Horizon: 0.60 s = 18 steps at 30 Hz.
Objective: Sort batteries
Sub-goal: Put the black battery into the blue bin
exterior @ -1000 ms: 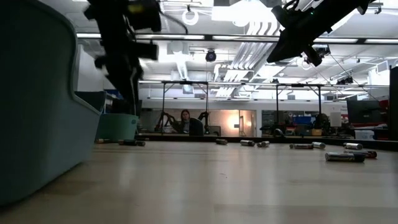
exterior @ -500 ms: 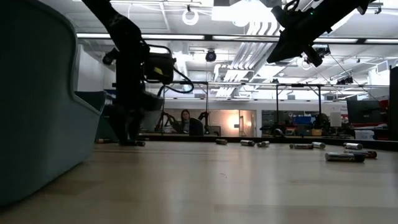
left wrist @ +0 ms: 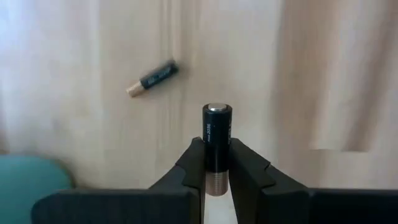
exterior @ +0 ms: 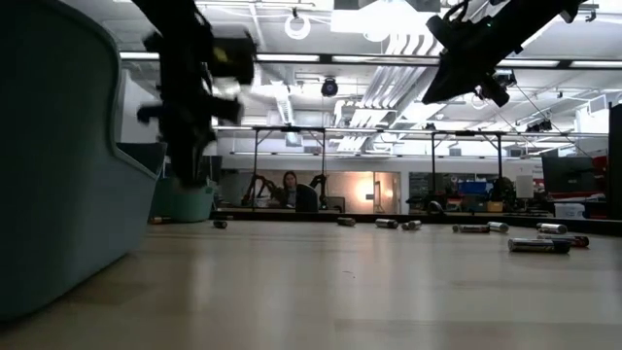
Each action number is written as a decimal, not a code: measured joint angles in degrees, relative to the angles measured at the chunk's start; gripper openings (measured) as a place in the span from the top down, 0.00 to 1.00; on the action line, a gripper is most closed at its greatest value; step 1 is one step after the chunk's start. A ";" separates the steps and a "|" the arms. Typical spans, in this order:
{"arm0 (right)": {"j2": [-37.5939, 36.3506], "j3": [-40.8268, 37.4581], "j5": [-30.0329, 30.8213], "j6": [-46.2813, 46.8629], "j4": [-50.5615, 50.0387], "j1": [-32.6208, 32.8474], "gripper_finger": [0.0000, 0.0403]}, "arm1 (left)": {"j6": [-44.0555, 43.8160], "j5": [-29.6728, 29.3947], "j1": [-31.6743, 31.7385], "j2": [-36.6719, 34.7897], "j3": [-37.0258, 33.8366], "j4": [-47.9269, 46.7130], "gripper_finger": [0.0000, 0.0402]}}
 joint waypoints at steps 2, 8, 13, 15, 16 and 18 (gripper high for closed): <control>0.00 0.00 -0.55 0.01 -0.49 -0.02 1.00 | -3.85 3.79 -2.46 -5.69 0.00 0.56 0.93; 0.00 0.00 -0.98 0.00 -2.42 -0.02 1.00 | -16.02 12.73 -16.39 -16.30 0.07 1.36 0.93; 0.00 0.00 -1.29 0.00 -4.18 -0.01 1.00 | -21.69 12.25 -32.31 -15.66 0.07 3.40 0.91; 0.00 0.00 -1.29 0.02 -4.27 -0.02 1.00 | -22.22 9.06 -37.51 -13.62 0.07 4.73 0.85; 0.00 0.00 -1.29 0.00 -4.34 0.00 1.00 | -22.74 6.63 -39.45 -12.55 0.07 5.20 0.82; 0.00 0.00 -1.29 0.00 -4.48 -0.02 1.00 | -23.47 2.39 -41.76 -10.49 0.07 6.02 0.75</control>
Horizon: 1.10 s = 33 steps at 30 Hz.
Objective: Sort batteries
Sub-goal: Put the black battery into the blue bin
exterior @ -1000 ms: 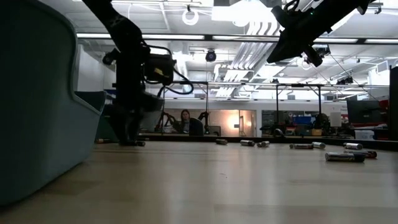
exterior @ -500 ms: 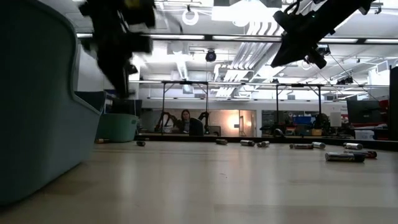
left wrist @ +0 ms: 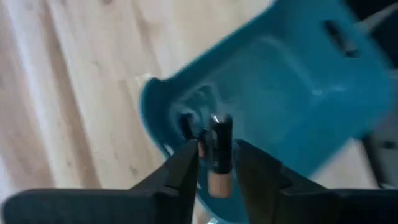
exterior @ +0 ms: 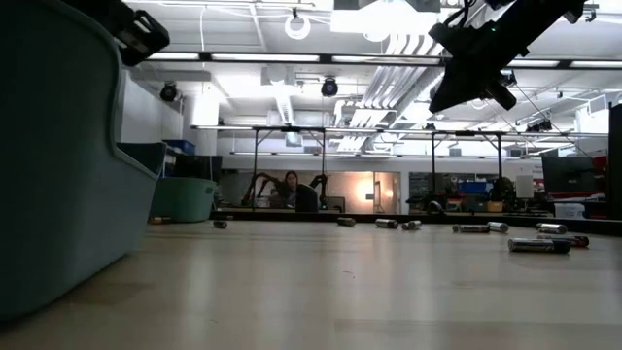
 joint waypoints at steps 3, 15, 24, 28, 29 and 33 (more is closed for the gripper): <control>0.00 0.00 0.00 0.02 0.02 0.00 1.00 | -0.13 -1.54 0.23 2.50 0.65 -1.72 0.67; 0.00 0.00 -0.35 2.45 0.21 0.00 1.00 | 25.09 -12.23 24.83 3.93 9.10 -2.23 0.54; 0.00 0.00 -0.35 2.95 0.51 0.00 1.00 | 53.14 -8.64 42.56 19.15 8.72 -4.04 0.54; 0.00 0.00 -0.35 3.89 0.48 0.00 1.00 | 59.73 -8.92 45.17 25.80 8.72 -4.29 0.54; 0.00 0.00 -0.35 3.89 0.48 0.00 1.00 | 60.58 -8.96 45.40 26.98 8.74 -3.81 0.54; 0.00 0.00 -0.34 3.89 0.49 0.00 1.00 | 62.76 -8.84 46.21 30.80 8.77 -0.77 0.54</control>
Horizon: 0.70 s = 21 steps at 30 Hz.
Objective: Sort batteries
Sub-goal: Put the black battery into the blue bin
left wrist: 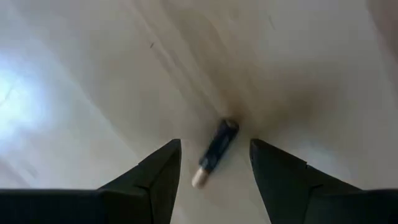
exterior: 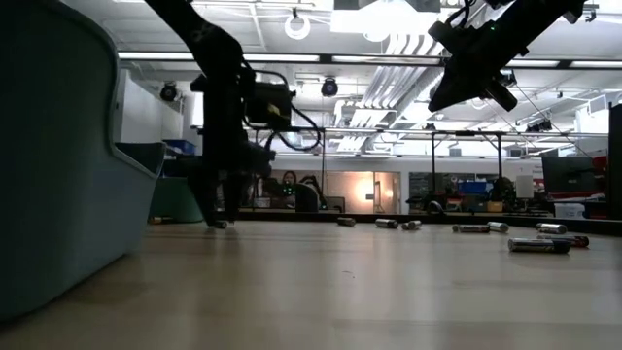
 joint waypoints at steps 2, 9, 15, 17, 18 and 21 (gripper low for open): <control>0.00 0.00 0.00 0.00 -0.01 0.00 1.00 | -0.25 0.35 0.63 1.20 0.22 0.43 0.54; 0.00 0.00 -0.10 0.00 -0.01 0.00 1.00 | -8.33 3.39 1.47 3.10 0.41 -3.76 0.79; 0.00 0.00 -0.24 -0.02 -0.36 0.00 1.00 | -22.69 6.59 -0.37 -1.65 0.61 -6.18 0.94; 0.00 -0.02 -0.27 -0.02 -0.42 0.00 1.00 | -25.90 8.38 -1.34 -6.11 0.82 -5.11 0.96; 0.00 -0.02 -0.27 -0.02 -0.41 0.00 1.00 | -27.76 9.86 -1.71 -8.80 0.94 -5.14 0.97; 0.00 -0.02 -0.27 -0.02 -0.43 0.00 1.00 | -34.27 15.52 -3.38 -16.56 0.81 -5.84 0.98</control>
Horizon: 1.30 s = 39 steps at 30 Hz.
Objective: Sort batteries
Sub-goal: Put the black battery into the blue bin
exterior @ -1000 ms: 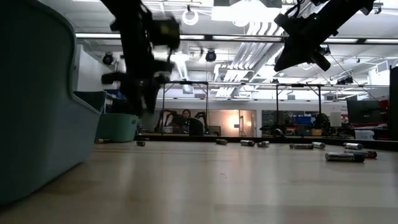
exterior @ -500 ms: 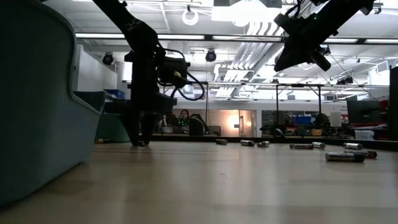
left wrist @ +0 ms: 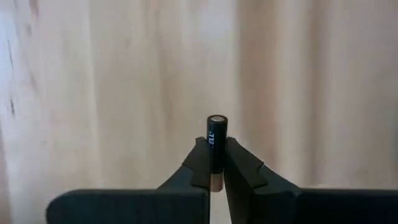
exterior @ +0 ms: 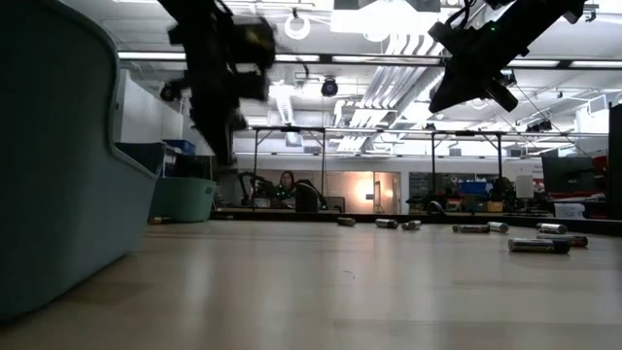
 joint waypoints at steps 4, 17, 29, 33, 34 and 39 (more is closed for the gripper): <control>0.00 0.00 0.00 -0.01 -0.04 0.00 1.00 | -10.04 3.96 -6.41 -10.26 0.14 -0.41 0.98; -0.01 0.00 0.00 -0.44 -0.48 0.00 1.00 | -38.27 3.35 -39.94 -16.09 -9.89 5.49 0.94; -0.01 0.00 0.02 -0.44 -0.87 0.00 1.00 | -38.60 -15.87 -32.36 -15.35 -6.07 -12.19 0.62; -0.01 0.00 0.02 -0.26 -0.88 0.00 1.00 | -37.64 -19.44 -20.97 -17.44 -7.34 -15.84 0.56; -0.02 0.00 0.02 -0.20 -0.87 0.01 1.00 | -37.67 -20.09 -17.57 -17.75 -8.20 -15.84 0.55; -0.02 0.00 0.02 -0.16 -0.87 0.02 1.00 | -40.93 -19.48 1.58 -17.68 -14.10 -10.60 0.54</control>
